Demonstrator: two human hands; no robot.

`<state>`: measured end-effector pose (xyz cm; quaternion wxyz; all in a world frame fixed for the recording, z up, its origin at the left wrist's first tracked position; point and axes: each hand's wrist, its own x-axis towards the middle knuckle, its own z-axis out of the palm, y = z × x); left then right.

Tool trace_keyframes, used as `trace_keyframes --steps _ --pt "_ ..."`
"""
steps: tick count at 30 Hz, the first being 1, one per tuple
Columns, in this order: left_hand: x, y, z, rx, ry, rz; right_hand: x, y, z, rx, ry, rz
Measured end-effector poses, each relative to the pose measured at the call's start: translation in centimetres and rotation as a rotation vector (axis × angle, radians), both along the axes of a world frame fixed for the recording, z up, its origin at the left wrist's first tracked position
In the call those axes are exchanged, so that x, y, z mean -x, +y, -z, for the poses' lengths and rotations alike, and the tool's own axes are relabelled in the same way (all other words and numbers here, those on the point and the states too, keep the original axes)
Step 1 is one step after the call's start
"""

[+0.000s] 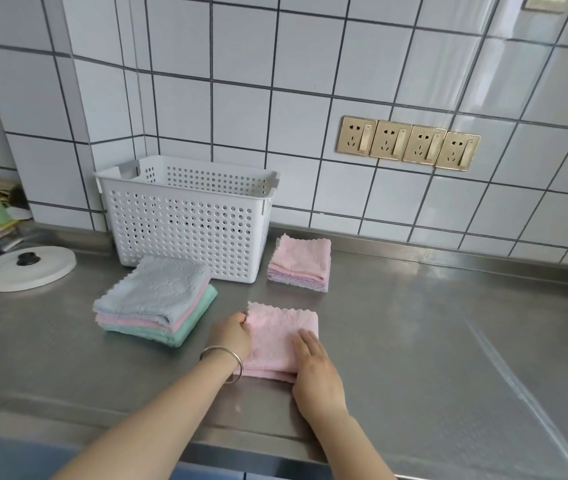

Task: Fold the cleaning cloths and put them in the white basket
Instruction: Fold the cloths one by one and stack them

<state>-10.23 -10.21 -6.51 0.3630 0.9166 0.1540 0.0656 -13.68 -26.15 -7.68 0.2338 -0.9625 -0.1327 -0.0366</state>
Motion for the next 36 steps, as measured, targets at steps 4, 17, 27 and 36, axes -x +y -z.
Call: trace_keyframes --steps 4,17,27,36 --pt "0.3 -0.1 0.1 -0.112 -0.038 0.004 -0.2 -0.3 0.1 0.068 0.015 -0.087" --pt "1.0 -1.0 1.3 -0.48 0.238 0.308 -0.8 -0.2 0.2 0.179 0.125 -0.078" --pt "1.5 0.1 1.0 -0.4 0.046 0.024 -1.1 -0.7 -0.5 -0.227 0.166 0.07" --pt "0.9 -0.9 0.2 -0.194 0.08 0.013 -3.7 -1.1 -2.8 -0.524 0.405 0.347"
